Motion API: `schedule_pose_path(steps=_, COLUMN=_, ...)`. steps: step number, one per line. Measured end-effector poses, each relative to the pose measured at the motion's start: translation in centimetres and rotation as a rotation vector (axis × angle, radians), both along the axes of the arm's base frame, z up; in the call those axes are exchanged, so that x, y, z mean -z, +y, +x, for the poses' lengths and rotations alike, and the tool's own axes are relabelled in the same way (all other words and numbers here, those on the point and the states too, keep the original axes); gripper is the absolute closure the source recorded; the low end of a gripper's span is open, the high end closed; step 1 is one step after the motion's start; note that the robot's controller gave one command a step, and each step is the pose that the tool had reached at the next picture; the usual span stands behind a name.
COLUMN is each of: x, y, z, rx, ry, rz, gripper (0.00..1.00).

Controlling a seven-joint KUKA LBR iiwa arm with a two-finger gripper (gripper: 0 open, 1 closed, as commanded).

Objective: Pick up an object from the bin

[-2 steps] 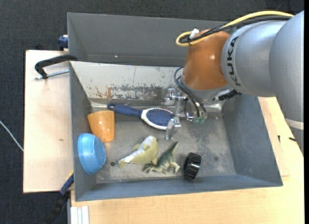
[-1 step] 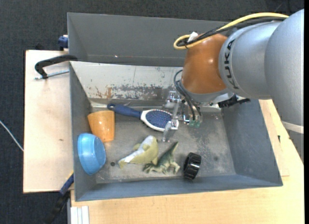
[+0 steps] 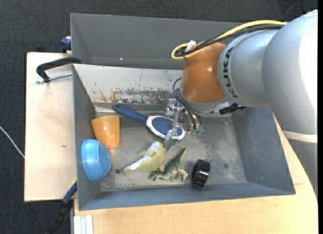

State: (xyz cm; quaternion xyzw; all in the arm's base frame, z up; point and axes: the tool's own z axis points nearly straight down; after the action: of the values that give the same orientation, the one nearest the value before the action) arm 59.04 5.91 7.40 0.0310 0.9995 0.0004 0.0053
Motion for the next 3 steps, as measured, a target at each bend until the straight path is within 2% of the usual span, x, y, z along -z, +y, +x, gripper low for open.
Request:
schedule_pose_path(steps=1, x=-0.2, y=0.0, z=0.2, rx=0.000, ry=0.006, rz=-0.001, gripper=0.00)
schedule_pose_path(steps=2, x=-0.3, y=0.1, z=0.3, rx=0.000, ry=0.000, rz=0.000, gripper=1.00)
schedule_pose_path(steps=3, x=-5.2, y=0.1, z=0.5, rx=-0.001, ry=0.002, rz=0.001, gripper=1.00)
